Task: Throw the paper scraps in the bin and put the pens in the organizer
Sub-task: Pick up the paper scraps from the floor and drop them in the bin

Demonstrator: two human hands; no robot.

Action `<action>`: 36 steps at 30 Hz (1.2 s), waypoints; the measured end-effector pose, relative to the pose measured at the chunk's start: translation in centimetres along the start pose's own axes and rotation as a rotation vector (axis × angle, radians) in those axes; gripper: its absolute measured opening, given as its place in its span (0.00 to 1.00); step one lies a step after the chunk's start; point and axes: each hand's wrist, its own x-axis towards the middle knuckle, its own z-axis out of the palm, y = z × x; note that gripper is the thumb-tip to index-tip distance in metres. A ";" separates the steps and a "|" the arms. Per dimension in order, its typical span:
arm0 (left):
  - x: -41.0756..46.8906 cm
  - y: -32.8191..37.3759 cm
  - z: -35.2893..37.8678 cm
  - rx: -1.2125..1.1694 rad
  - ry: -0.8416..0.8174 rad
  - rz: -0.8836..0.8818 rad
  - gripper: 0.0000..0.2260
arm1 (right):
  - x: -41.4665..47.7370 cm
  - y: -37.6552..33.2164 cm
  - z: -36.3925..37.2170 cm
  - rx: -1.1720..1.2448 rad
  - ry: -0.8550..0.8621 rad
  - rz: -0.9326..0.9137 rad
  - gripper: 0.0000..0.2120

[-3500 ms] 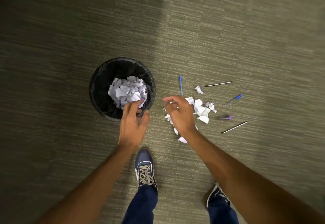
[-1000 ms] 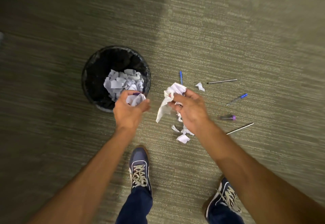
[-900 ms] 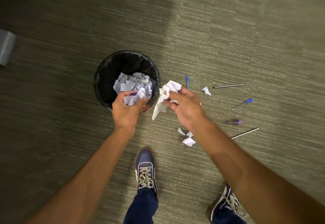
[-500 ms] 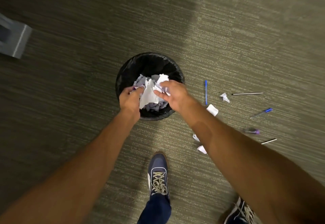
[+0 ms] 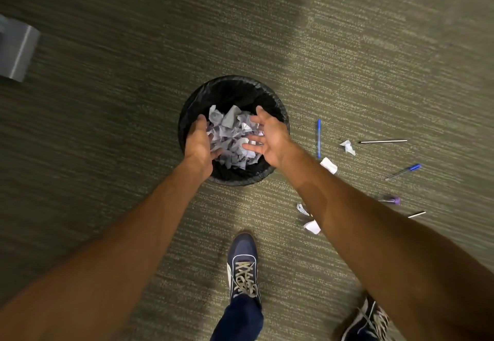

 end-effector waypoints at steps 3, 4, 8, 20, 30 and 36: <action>-0.8 0.3 0.4 0.186 -0.024 0.136 0.24 | -0.8 -0.4 -0.6 -0.142 0.036 -0.157 0.22; -1.2 0.4 0.7 0.257 -0.031 0.197 0.25 | -1.3 -0.5 -1.0 -0.182 0.037 -0.221 0.19; -3.5 0.2 2.0 0.511 -0.039 0.424 0.26 | -3.9 -0.7 -3.5 -0.317 0.077 -0.436 0.11; -14.1 -9.7 7.4 0.841 -0.278 0.676 0.34 | -10.1 3.3 -21.5 -0.544 0.414 -0.510 0.05; -13.1 -25.1 9.9 1.073 -0.367 0.458 0.55 | -6.4 15.2 -33.9 -1.011 0.416 -0.298 0.26; -7.9 -34.1 10.7 1.222 -0.336 0.403 0.60 | -1.7 21.1 -36.4 -1.208 0.242 -0.190 0.43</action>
